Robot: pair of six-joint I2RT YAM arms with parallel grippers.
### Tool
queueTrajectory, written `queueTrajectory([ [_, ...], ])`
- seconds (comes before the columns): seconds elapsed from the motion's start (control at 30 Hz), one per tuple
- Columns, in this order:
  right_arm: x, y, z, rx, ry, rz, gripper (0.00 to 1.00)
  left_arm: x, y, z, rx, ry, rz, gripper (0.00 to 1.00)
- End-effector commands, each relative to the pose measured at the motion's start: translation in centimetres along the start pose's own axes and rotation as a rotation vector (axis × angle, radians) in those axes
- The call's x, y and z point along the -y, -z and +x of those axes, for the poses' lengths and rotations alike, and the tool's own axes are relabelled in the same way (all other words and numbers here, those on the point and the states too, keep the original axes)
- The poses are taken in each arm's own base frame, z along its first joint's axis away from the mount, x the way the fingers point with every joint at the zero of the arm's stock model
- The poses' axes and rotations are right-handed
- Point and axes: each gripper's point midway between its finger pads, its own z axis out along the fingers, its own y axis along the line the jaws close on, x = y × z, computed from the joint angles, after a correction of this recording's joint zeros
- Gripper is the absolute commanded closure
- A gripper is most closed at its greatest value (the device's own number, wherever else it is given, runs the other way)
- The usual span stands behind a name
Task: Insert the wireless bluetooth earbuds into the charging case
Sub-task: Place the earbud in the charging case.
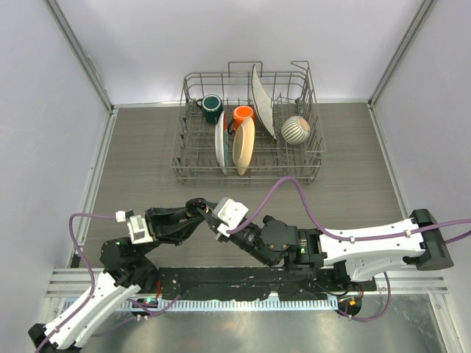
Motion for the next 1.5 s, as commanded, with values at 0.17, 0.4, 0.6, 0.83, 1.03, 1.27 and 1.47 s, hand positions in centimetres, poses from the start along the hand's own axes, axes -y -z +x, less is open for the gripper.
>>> queueTrajectory([
  [0.17, 0.5, 0.3, -0.2, -0.014, 0.013, 0.014, 0.99, -0.1, -0.6, -4.8, 0.156, -0.080, -0.020, 1.00],
  [0.4, 0.1, -0.1, -0.3, -0.024, -0.057, 0.020, 0.89, 0.3, -0.6, -4.8, 0.166, -0.087, 0.005, 1.00],
  [0.6, 0.0, -1.0, -0.6, -0.059, -0.129, 0.065, 0.66, 0.6, -0.8, -4.4, 0.153, -0.084, 0.030, 1.00],
  [0.83, 0.1, -1.0, -2.0, -0.033, -0.224, 0.067, 0.43, 0.6, -0.8, -4.2, 0.149, -0.083, 0.032, 1.00],
  [1.03, 2.4, 0.1, -4.1, 0.030, -0.379, 0.085, 0.25, 0.5, -0.6, -4.0, 0.147, -0.080, 0.027, 1.00],
  [1.27, 6.5, 1.9, -5.8, 0.107, -0.597, 0.146, 0.21, 0.5, -0.4, -4.3, 0.163, -0.085, 0.020, 1.00],
  [1.47, 6.6, 1.4, -4.5, 0.039, -0.811, 0.062, 0.21, 0.5, -0.3, -4.7, 0.184, -0.094, 0.018, 1.00],
])
